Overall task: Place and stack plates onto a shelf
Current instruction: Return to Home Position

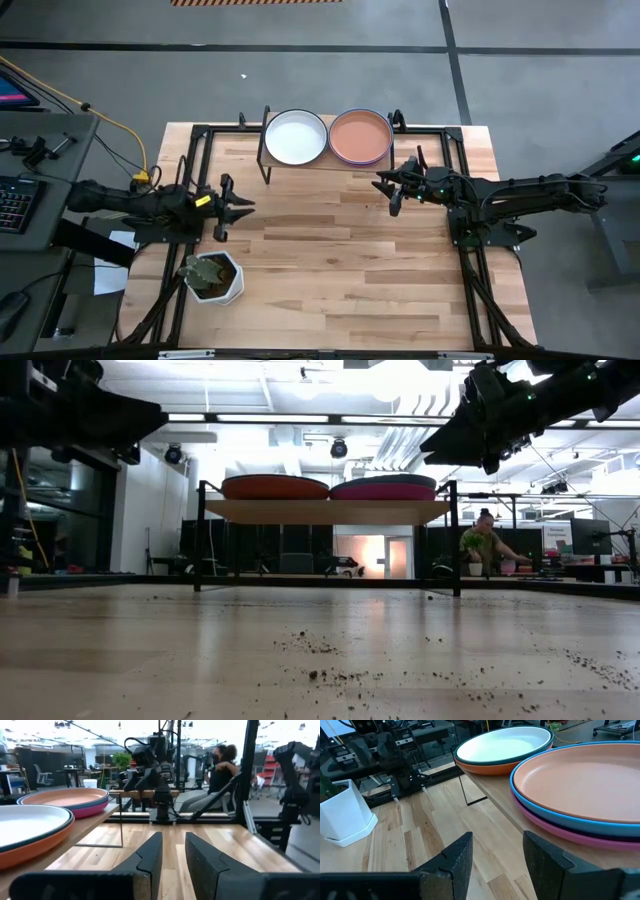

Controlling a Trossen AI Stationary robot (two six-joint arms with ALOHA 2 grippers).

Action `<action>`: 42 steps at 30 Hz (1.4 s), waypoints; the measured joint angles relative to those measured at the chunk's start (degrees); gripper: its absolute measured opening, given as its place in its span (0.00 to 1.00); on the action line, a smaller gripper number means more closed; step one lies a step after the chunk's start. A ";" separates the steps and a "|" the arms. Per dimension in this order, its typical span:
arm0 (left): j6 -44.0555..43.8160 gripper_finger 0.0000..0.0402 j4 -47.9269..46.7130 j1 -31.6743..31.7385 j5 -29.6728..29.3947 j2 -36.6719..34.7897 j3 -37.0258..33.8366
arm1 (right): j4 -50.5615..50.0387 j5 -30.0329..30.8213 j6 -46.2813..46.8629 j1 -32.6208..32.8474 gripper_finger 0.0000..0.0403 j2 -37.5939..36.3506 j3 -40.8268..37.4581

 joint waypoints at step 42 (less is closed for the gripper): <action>0.86 0.00 -16.08 6.88 -0.39 0.23 0.05 | -1.35 0.00 -0.44 0.01 0.39 -0.02 0.02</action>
